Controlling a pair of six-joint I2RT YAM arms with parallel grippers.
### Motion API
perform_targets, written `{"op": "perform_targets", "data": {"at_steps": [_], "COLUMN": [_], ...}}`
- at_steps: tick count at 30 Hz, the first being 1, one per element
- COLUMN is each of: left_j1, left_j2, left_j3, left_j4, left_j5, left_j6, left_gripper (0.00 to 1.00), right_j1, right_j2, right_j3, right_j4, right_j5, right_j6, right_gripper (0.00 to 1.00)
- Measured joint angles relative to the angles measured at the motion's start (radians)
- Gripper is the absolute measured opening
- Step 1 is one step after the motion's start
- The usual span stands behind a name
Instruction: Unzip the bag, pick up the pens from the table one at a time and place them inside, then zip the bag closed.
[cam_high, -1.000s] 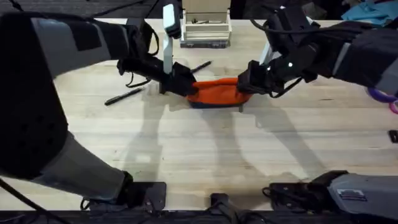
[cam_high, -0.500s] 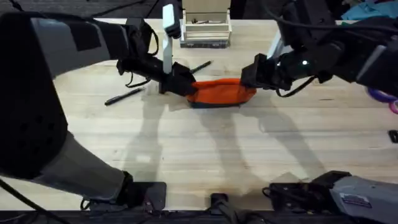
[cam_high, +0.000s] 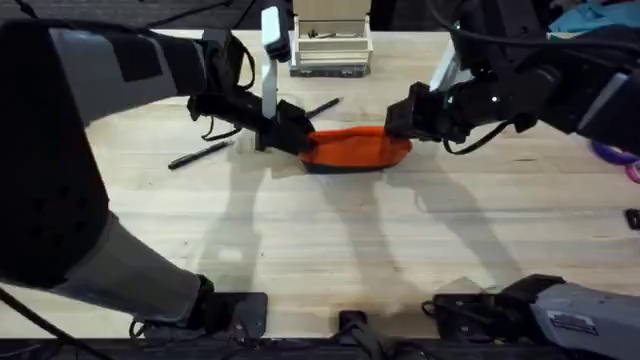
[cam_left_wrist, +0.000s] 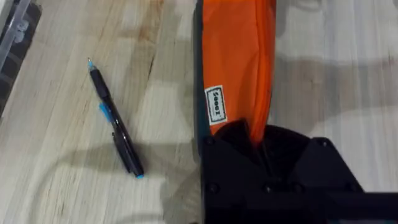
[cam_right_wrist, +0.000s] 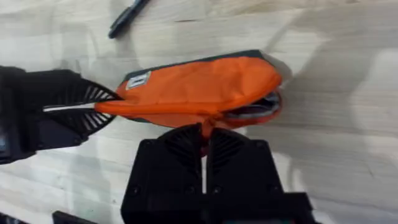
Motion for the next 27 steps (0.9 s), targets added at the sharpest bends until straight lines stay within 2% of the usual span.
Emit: {"op": "perform_targets", "data": {"at_steps": [8, 15, 27], "left_j1": [0.009, 0.022, 0.019], "left_j2": [0.0, 0.0, 0.0], "left_j3": [0.0, 0.001, 0.001], "left_j4": [0.007, 0.003, -0.002], "left_j5": [-0.009, -0.022, -0.011], "left_j6": [0.0, 0.0, 0.0], "left_gripper": [0.043, 0.043, 0.043], "right_j1": [0.018, 0.125, 0.284], "right_j2": [0.0, 0.013, 0.132], "right_j3": [0.0, -0.004, -0.004], "right_j4": [0.103, 0.218, 0.376], "right_j5": [-0.056, -0.05, -0.053], "right_j6": [0.0, 0.0, 0.001], "right_gripper": [0.034, 0.033, 0.033]}}
